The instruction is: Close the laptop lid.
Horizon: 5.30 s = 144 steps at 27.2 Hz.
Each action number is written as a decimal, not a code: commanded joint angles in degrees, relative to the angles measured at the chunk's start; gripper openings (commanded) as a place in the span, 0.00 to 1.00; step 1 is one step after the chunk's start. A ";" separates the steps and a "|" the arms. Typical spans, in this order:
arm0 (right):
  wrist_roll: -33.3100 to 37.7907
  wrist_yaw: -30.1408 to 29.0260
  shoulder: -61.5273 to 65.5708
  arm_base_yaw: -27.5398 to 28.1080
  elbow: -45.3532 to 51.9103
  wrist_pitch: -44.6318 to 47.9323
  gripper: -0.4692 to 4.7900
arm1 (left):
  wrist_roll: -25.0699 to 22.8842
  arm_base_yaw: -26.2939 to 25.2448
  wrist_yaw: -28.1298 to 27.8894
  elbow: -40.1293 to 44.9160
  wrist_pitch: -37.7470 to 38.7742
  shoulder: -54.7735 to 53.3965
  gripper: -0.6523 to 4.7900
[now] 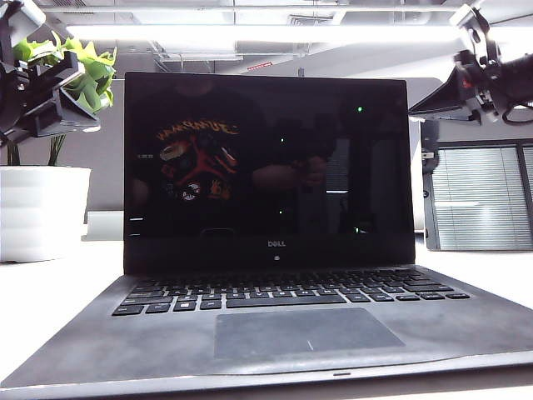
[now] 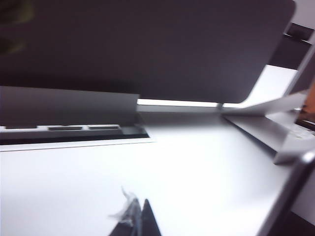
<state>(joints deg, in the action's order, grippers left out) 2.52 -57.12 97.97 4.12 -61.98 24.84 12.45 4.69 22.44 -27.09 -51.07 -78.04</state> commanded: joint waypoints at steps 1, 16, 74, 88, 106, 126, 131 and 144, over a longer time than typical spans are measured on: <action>0.46 -6.69 1.77 0.02 -3.10 -0.85 0.09 | -0.50 -0.15 2.64 -0.11 -0.04 -0.09 0.11; 0.70 -15.04 2.47 -0.46 -4.50 -4.04 0.09 | 0.26 -2.45 32.24 -12.17 3.72 -11.17 0.11; -22.27 -22.36 2.47 -0.46 -4.33 -67.23 0.09 | 17.42 -0.74 58.82 -12.76 25.90 -11.39 0.11; -32.63 -16.39 2.47 -1.81 8.70 -75.67 0.09 | -8.96 1.62 49.83 -9.77 64.37 -11.41 0.11; -32.11 -8.59 2.47 -1.81 13.44 -72.52 0.09 | -6.86 1.62 36.81 -8.17 65.42 -11.39 0.11; -20.48 4.94 -7.93 -2.08 -9.62 -68.39 0.08 | -6.51 1.68 -5.03 -20.59 51.80 12.15 0.11; -5.97 24.76 -17.84 -3.65 -10.34 -52.98 0.08 | -9.25 1.66 -22.12 -20.81 47.10 20.79 0.11; -3.10 61.09 -31.67 -12.50 -10.32 -40.09 0.08 | -14.62 1.66 -20.44 -20.72 49.68 26.95 0.11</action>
<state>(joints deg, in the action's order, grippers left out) -0.86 3.40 66.43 -8.38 -72.27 -15.99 -1.76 6.28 0.86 -47.79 -0.84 -51.24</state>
